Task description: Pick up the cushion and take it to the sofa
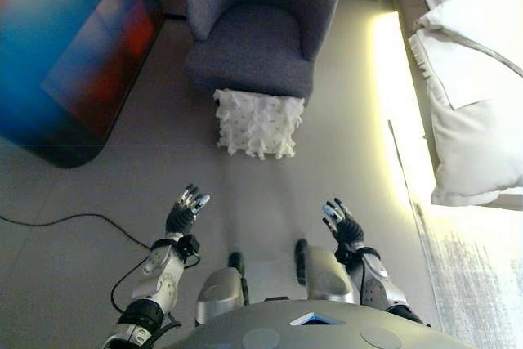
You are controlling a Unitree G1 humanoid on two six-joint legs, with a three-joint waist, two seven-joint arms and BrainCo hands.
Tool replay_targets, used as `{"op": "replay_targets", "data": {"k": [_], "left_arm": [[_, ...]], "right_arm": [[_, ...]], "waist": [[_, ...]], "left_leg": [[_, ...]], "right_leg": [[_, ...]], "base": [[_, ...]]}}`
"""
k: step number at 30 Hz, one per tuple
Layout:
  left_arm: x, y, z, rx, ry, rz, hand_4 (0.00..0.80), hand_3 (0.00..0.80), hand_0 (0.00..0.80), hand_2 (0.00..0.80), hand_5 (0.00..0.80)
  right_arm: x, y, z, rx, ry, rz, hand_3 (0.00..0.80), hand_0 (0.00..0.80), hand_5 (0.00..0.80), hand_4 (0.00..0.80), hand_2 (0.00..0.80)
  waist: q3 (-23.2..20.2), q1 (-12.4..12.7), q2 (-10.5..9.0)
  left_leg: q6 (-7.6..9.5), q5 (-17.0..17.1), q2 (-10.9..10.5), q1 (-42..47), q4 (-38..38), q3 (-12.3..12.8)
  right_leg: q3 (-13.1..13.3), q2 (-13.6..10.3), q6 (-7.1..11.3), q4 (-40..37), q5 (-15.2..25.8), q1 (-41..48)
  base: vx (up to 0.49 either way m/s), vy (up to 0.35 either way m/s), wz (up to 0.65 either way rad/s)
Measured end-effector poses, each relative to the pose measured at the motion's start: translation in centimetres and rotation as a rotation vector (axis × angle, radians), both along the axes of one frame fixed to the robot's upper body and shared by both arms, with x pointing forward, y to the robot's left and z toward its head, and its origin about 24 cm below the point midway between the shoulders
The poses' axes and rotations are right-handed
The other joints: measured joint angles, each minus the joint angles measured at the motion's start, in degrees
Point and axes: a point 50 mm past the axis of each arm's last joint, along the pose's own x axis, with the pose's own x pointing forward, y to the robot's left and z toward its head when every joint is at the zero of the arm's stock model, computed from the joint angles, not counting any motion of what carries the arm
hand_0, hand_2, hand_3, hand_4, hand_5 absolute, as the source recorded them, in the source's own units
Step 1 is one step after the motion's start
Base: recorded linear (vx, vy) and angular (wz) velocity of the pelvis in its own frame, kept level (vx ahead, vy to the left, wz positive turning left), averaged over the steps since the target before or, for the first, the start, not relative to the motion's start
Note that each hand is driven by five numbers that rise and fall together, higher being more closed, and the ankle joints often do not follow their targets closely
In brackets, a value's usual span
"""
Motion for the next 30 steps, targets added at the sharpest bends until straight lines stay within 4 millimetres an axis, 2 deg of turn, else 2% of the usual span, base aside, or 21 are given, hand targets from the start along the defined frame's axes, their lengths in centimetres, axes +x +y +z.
{"op": "replay_targets", "data": {"k": [1, 2, 3, 4, 5, 7, 8, 9, 10, 11, 12, 13, 15, 17, 19, 21, 24, 26, 30], "left_arm": [[-0.2, -0.9, -0.3, -0.03, 0.01, -0.005, 0.0, 0.0, 0.0, 0.0, 0.0], [-1.2, -1.7, -0.9, -0.061, 0.03, -0.005, 0.0, 0.0, 0.0, 0.0, 0.0], [-1.6, -2.0, -1.1, -0.071, 0.039, -0.003, 0.0, 0.0, 0.0, 0.0, 0.0], [-2.1, -2.0, -1.2, -0.08, 0.047, 0.006, 0.0, 0.0, 0.0, 0.0, 0.0], [-1.9, -1.8, -1.0, -0.076, 0.037, 0.009, 0.0, 0.0, 0.0, 0.0, 0.0], [-2.2, -1.3, -0.8, -0.06, 0.03, 0.009, 0.0, 0.0, 0.0, 0.0, 0.0], [-2.9, -1.2, -1.2, -0.057, 0.059, 0.023, 0.0, 0.0, 0.0, 0.0, 0.0], [-3.5, -1.2, -1.5, -0.061, 0.085, 0.029, 0.0, 0.0, 0.0, 0.0, 0.0], [-3.7, -1.0, -1.6, -0.056, 0.099, 0.035, 0.0, 0.0, 0.0, 0.0, 0.0], [-3.7, -0.9, -1.6, -0.053, 0.099, 0.035, 0.0, 0.0, 0.0, 0.0, 0.0], [-3.5, -1.0, -1.5, -0.053, 0.091, 0.032, 0.0, 0.0, 0.0, 0.0, 0.0], [-2.8, -1.1, -1.2, -0.053, 0.075, 0.031, 0.0, 0.0, 0.0, 0.0, 0.0], [-1.3, -1.3, -0.6, -0.051, 0.041, 0.041, 0.0, 0.0, 0.0, 0.0, 0.0], [0.0, -1.7, 0.2, -0.055, -0.001, 0.032, 0.0, 0.0, 0.0, 0.0, 0.0], [0.9, -1.9, 1.0, -0.058, -0.043, 0.03, 0.0, 0.0, 0.0, 0.0, 0.0], [1.0, -1.8, 1.1, -0.062, -0.045, 0.034, 0.0, 0.0, 0.0, 0.0, 0.0], [1.0, -1.5, 1.2, -0.052, -0.043, 0.033, 0.0, 0.0, 0.0, 0.0, 0.0], [1.0, -1.5, 1.2, -0.066, -0.038, 0.042, 0.0, 0.0, 0.0, 0.0, 0.0], [1.0, -1.7, 1.2, -0.077, -0.038, 0.046, 0.0, 0.0, 0.0, 0.0, 0.0]], "right_arm": [[0.2, -1.0, 0.1, -0.02, -0.002, -0.017, 0.0, 0.0, 0.0, 0.0, 0.0], [0.1, -1.9, 0.3, -0.044, -0.005, -0.015, 0.0, 0.0, 0.0, 0.0, 0.0], [-0.1, -2.4, 0.3, -0.058, -0.005, -0.015, 0.0, 0.0, 0.0, 0.0, 0.0], [-0.4, -2.9, 0.2, -0.062, 0.009, -0.028, 0.0, 0.0, 0.0, 0.0, 0.0], [-0.8, -3.0, 0.0, -0.059, 0.024, -0.025, 0.0, 0.0, 0.0, 0.0, 0.0], [-0.9, -2.7, -0.1, -0.043, 0.033, -0.024, 0.0, 0.0, 0.0, 0.0, 0.0], [-0.7, -2.6, -0.2, -0.037, 0.037, -0.025, 0.0, 0.0, 0.0, 0.0, 0.0], [-0.7, -2.5, -0.3, -0.034, 0.043, -0.022, 0.0, 0.0, 0.0, 0.0, 0.0], [-0.7, -2.2, -0.3, -0.026, 0.047, -0.014, 0.0, 0.0, 0.0, 0.0, 0.0], [-0.7, -2.0, -0.3, -0.025, 0.045, -0.005, 0.0, 0.0, 0.0, 0.0, 0.0], [-0.7, -2.1, -0.3, -0.028, 0.043, 0.007, 0.0, 0.0, 0.0, 0.0, 0.0], [-0.5, -2.1, -0.3, -0.033, 0.04, 0.012, 0.0, 0.0, 0.0, 0.0, 0.0], [-0.1, -1.8, -0.3, -0.052, 0.042, 0.046, 0.0, 0.0, 0.0, 0.0, 0.0], [0.0, -1.7, -0.3, -0.055, 0.034, 0.053, 0.0, 0.0, 0.0, 0.0, 0.0], [0.2, -1.4, -0.2, -0.053, 0.027, 0.067, 0.0, 0.0, 0.0, 0.0, 0.0], [0.7, -1.2, 0.1, -0.054, 0.006, 0.077, 0.0, 0.0, 0.0, 0.0, 0.0], [1.2, -1.3, 0.4, -0.058, -0.01, 0.078, 0.0, 0.0, 0.0, 0.0, 0.0], [1.1, -1.5, 0.3, -0.063, -0.005, 0.074, 0.0, 0.0, 0.0, 0.0, 0.0], [0.1, -2.0, -0.1, -0.069, 0.018, 0.065, 0.0, 0.0, 0.0, 0.0, 0.0]], "waist": [[0.62, -0.54, 0.67], [0.3, -0.46, 2.75], [0.25, -0.65, 3.36], [-0.41, -0.92, 3.91], [-1.05, -0.91, 3.6], [-2.75, -0.76, 2.15], [-3.48, -0.59, 2.4], [-4.03, -0.61, 3.42], [-5.13, -0.53, 3.36], [-6.04, -0.57, 3.25], [-8.17, -0.66, 3.14], [-8.98, -0.44, 3.67], [-9.17, 0.39, 2.7], [-8.9, 0.64, 2.0], [-8.27, 1.8, 1.02], [-7.86, 2.56, 0.57], [-6.18, 2.92, 0.32], [-5.76, 3.21, 1.13], [-4.14, 3.81, 2.69]], "left_leg": [[0.34, -3.48, -0.75, -0.14, 9.79, 1.6], [0.1, -6.66, -1.3, 4.93, 10.38, 2.13], [-0.22, -8.42, -1.14, 6.93, 8.72, 2.14], [-1.44, -10.89, -0.43, 12.38, 1.19, 1.52], [-1.84, -11.17, 0.13, 12.2, 1.03, 1.71], [-3.39, -11.67, 1.42, 13.23, -0.45, 4.65], [-6.14, -11.42, 3.32, 15.4, -1.2, 5.46], [-7.33, -11.96, 5.05, 16.16, 0.53, 5.81], [-8.39, -11.37, 6.67, 14.9, 5.27, 6.12], [-9.08, -10.93, 7.24, 13.86, 8.47, 5.79], [-10.16, -9.58, 8.39, 11.34, 15.23, 6.07], [-10.54, -6.76, 8.79, 7.76, 22.59, 5.89], [-8.51, 2.89, 9.98, 1.96, 35.77, 5.82], [-7.98, 2.13, 9.96, -2.16, 39.52, 5.78], [-7.6, 1.88, 9.91, -5.47, 37.5, 5.51], [-7.48, 1.88, 9.87, -8.18, 31.56, 4.59], [-7.68, 2.15, 9.81, -8.37, 15.42, 2.28], [-6.97, 2.74, 10.23, -7.43, 3.97, 0.47], [-7.34, 6.15, 11.26, -6.34, -7.63, -0.14]], "right_leg": [[0.0, -0.35, 0.22, 1.68, 0.92, 0.01], [-1.59, -0.2, 0.23, 5.63, 0.95, -0.86], [-2.44, -0.1, 0.1, 7.52, 0.87, -1.35], [-5.45, -0.76, -0.43, 16.43, -2.22, -5.1], [-6.69, -0.54, -0.8, 17.73, -2.64, -7.37], [-9.56, -0.25, -2.03, 17.5, -2.7, -10.36], [-10.84, 1.83, -7.34, 16.72, -1.89, -9.12], [-11.31, 4.0, -8.68, 15.27, -2.65, -6.96], [-10.99, 5.21, -10.41, 14.46, -2.86, -5.37], [-10.76, 5.67, -11.14, 14.05, -3.25, -4.64], [-10.62, 6.72, -12.02, 12.89, -4.03, -3.48], [-9.99, 7.68, -12.76, 12.26, -4.95, -2.29], [-8.42, 7.64, -13.55, 10.14, -5.51, 1.18], [-7.43, 7.53, -14.07, 7.21, -5.66, 4.98], [-6.12, 7.59, -14.47, 5.1, -5.7, 7.84], [-4.84, 7.71, -14.85, 3.64, -5.97, 9.45], [-2.86, 8.05, -14.78, 2.26, -5.97, 11.21], [-1.66, 8.78, -14.49, 1.62, -6.05, 11.65], [0.48, 9.22, -13.05, 0.51, -6.67, 13.5]], "base": [[0.592, -0.139, 0.28], [0.48, -0.118, -0.17], [0.527, -0.138, -0.32], [0.527, -0.137, -0.03], [0.56, -0.147, 0.03], [0.518, -0.172, -0.1], [0.583, -0.252, -0.27], [0.47, -0.227, -0.37], [0.398, -0.222, -0.3], [0.477, -0.278, -0.4], [0.516, -0.286, -0.36], [0.49, -0.253, -0.48], [0.299, -0.114, -0.43], [0.237, -0.02, -0.23], [0.166, 0.064, -0.36], [0.196, 0.111, -0.42], [0.244, 0.15, -0.32], [0.27, 0.128, -0.32], [0.288, 0.112, -0.27]]}}
